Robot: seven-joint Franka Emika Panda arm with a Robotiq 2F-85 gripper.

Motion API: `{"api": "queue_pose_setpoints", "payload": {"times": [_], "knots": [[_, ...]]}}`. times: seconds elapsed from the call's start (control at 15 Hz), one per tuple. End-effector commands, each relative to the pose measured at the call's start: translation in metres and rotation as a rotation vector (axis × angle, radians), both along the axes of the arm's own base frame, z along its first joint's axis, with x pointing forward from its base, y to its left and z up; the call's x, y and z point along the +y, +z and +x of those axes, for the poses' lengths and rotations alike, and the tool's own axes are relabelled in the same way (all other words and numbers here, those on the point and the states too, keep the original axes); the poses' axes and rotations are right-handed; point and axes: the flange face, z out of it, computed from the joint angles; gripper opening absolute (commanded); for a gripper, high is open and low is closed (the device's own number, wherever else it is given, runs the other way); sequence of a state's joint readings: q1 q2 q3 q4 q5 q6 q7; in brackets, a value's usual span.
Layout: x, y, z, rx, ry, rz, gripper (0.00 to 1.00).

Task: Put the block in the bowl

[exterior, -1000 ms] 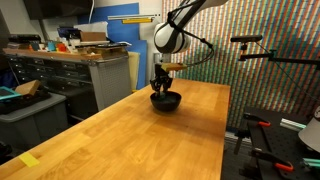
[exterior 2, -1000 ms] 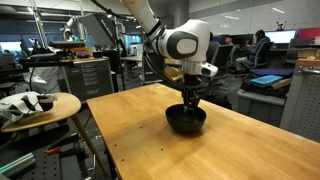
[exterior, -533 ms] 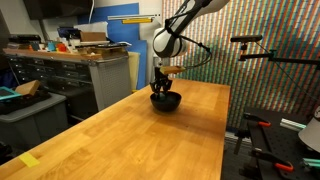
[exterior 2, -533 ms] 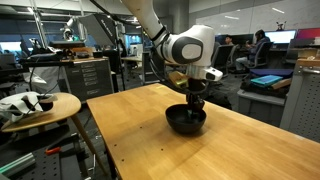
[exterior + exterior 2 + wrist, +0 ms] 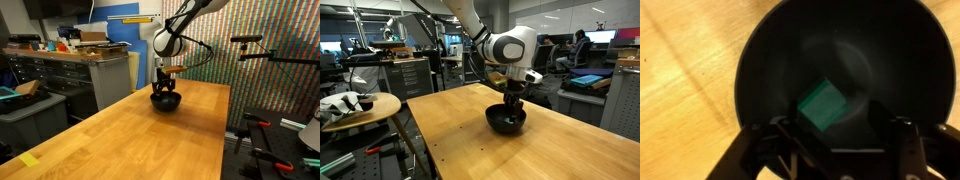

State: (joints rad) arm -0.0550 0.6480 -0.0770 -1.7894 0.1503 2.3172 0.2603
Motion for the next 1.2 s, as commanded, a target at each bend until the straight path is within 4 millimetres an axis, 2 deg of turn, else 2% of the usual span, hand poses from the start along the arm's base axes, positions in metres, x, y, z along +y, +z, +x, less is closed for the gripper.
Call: {"api": "queue_pose_setpoints", "payload": {"times": [0.0, 0.6, 0.87, 0.93, 1.13], "knots": [[0.01, 0.022, -0.001, 0.02, 0.023, 0.009, 1.0], [0.017, 0.094, 0.007, -0.05, 0.045, 0.004, 1.0], [0.019, 0.119, 0.009, -0.017, 0.018, 0.057, 1.0], [0.017, 0.1, 0.009, -0.038, 0.033, 0.023, 1.0], [0.018, 0.11, 0.009, -0.022, 0.034, 0.032, 1.0]]}}
